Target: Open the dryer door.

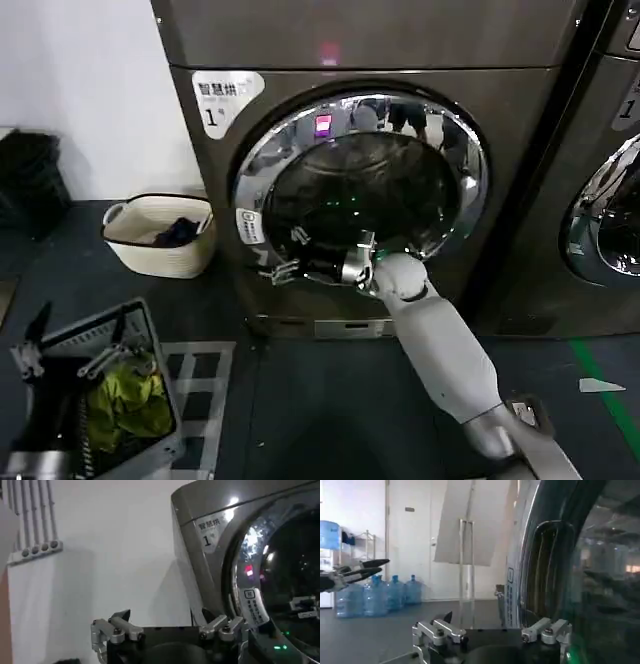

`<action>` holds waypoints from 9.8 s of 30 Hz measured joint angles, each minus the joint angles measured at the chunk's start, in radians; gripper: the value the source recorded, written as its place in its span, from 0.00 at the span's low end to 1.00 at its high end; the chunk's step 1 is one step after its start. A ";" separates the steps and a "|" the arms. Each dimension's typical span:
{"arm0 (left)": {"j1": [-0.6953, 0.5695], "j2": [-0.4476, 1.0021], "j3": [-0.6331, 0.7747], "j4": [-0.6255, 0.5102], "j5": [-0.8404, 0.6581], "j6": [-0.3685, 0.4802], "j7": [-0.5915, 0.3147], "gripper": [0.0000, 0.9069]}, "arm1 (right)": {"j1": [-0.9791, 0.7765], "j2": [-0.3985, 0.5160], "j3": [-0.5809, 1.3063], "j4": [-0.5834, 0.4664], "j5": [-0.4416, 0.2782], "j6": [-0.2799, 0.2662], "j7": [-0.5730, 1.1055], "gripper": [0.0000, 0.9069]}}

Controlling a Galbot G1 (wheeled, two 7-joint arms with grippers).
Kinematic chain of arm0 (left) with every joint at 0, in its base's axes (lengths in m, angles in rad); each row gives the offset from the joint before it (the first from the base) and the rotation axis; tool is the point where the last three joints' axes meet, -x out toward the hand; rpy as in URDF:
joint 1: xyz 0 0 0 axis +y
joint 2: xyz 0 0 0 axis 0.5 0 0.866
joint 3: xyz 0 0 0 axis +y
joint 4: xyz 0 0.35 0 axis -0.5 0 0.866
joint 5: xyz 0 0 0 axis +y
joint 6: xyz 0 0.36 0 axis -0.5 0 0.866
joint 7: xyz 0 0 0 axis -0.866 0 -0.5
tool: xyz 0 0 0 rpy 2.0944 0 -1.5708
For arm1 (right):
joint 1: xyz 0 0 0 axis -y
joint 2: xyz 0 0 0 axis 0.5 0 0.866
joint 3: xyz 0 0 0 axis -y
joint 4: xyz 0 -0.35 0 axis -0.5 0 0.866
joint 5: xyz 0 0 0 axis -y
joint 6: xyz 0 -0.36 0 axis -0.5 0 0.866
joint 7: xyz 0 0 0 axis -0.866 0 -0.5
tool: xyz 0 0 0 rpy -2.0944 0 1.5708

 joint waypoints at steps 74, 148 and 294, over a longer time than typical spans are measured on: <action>-0.539 0.737 0.521 0.300 0.096 -0.084 0.045 1.00 | 0.002 -0.608 -0.285 0.433 0.466 0.035 -0.425 1.00; -1.298 0.530 1.507 0.325 0.096 -0.074 0.077 1.00 | -0.397 -1.204 0.187 -0.295 0.401 0.513 -0.502 1.00; -1.422 -0.152 1.588 0.957 0.424 0.123 -0.022 1.00 | -1.745 -0.262 1.889 0.026 -0.080 0.298 0.900 1.00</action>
